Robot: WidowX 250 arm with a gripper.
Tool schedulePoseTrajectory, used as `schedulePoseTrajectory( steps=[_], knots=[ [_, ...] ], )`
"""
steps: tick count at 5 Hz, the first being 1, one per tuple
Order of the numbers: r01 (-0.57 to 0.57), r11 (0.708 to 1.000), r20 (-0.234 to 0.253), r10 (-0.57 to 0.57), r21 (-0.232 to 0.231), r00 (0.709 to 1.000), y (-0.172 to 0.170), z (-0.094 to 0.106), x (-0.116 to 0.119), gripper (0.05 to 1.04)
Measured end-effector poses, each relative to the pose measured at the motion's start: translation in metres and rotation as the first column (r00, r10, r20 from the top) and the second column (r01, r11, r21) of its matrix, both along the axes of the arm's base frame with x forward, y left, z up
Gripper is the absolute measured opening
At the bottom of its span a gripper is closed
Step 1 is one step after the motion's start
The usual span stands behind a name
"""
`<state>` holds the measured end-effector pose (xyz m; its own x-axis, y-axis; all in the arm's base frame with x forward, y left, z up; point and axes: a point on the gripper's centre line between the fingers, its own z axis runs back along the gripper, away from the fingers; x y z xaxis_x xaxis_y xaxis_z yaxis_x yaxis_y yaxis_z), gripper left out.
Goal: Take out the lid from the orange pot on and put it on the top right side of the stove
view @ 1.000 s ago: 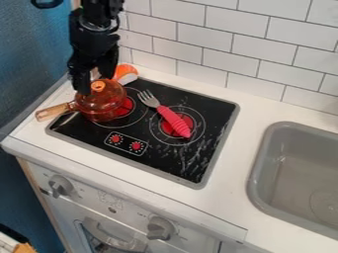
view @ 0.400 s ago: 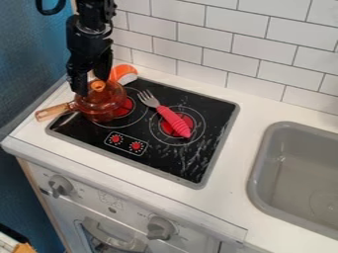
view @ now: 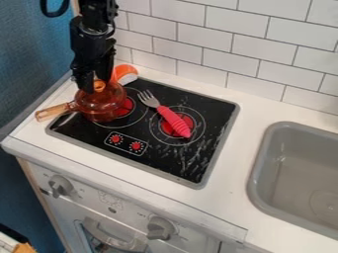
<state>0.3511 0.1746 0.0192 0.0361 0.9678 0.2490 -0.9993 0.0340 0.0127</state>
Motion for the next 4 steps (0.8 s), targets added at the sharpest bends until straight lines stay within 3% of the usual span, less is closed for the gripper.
schedulePoseTrajectory(
  steps=[1, 3, 4],
  knots=[
    [0.001, 1.0, -0.006, -0.001, 0.016, 1.0, -0.0006, -0.0002, -0.0043, 0.393],
    [0.014, 1.0, 0.0, -0.014, 0.01, 1.0, -0.0062, 0.0016, -0.007, 0.374],
    [0.01, 1.0, -0.033, -0.01, 0.004, 0.999, -0.009, 0.007, -0.0126, 0.374]
  ],
)
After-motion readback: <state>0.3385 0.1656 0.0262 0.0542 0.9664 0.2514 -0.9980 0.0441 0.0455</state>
